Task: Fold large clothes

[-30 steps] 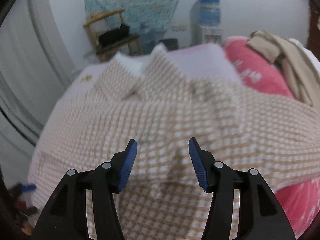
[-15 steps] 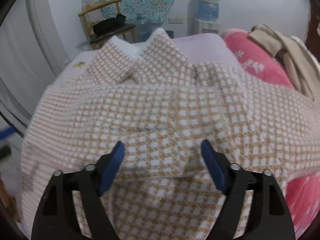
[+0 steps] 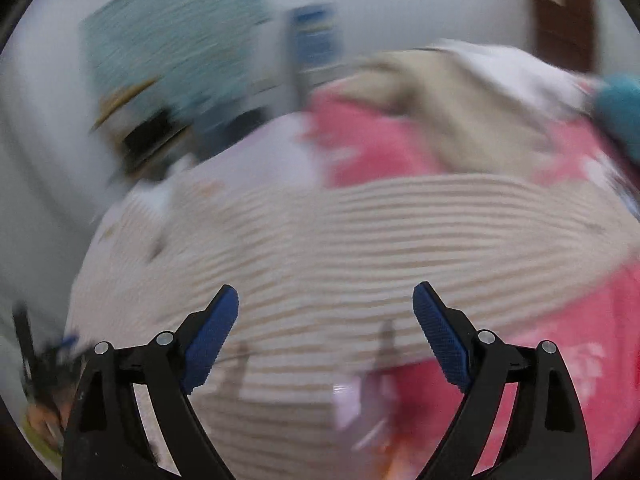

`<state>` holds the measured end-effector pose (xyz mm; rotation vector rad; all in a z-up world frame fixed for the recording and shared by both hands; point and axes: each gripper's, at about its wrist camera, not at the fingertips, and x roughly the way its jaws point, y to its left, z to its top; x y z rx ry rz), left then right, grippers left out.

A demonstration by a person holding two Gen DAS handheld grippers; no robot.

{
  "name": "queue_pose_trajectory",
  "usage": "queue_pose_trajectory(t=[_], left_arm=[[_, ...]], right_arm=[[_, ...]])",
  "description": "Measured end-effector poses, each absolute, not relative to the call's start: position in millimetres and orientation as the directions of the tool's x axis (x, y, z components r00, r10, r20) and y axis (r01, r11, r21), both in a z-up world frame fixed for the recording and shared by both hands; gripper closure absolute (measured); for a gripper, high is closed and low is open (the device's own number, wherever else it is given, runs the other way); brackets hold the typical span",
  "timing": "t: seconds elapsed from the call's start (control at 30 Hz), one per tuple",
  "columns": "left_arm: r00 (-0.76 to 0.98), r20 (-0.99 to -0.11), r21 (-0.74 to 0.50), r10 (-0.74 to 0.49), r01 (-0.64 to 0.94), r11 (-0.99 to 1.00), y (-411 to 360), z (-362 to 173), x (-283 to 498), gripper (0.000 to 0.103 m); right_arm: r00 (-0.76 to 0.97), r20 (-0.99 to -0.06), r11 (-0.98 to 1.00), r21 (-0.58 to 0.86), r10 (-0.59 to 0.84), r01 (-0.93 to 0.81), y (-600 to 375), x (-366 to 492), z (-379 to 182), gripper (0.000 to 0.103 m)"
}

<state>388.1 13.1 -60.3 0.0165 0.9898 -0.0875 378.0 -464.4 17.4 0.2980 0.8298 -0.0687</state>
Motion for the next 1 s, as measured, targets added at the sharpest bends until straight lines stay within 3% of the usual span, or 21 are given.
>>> queue_pose_trajectory(t=[0.23,0.37,0.57,0.7,0.83,0.93,1.0], left_arm=[[0.575,-0.818,0.025,-0.027,0.083,0.996,7.1,-61.5,386.9,0.005],[0.582,-0.813,0.027,-0.026,0.082,0.996,6.5,-61.9,385.5,0.005],[0.582,-0.813,0.029,-0.025,0.083,0.996,6.8,-62.0,386.0,0.005],[0.582,-0.812,0.029,-0.025,0.083,0.996,6.8,-62.4,386.6,0.005],[0.584,-0.812,0.029,-0.025,0.083,0.996,6.9,-62.3,386.0,0.005],[0.584,-0.812,0.029,-0.026,0.084,0.996,6.9,-62.4,385.4,0.005],[0.583,-0.812,0.029,-0.025,0.083,0.996,6.7,-62.2,385.0,0.005]], right_arm=[[0.662,-0.744,0.717,0.414,-0.089,0.561,-627.7,333.0,10.8,0.018],[0.625,-0.77,0.615,0.433,-0.127,0.659,-670.0,318.3,-8.6,0.018],[0.638,-0.763,0.587,0.469,-0.107,0.66,-682.0,330.7,-24.8,0.02],[0.635,-0.767,0.555,0.489,-0.093,0.673,-688.9,342.6,-38.2,0.034],[0.647,-0.753,0.52,0.507,-0.121,0.687,-697.0,348.6,-45.3,0.04],[0.653,-0.747,0.51,0.516,-0.126,0.688,-703.4,350.7,-44.5,0.059],[0.669,-0.734,0.507,0.534,-0.119,0.676,-708.2,350.3,-42.0,0.08]])
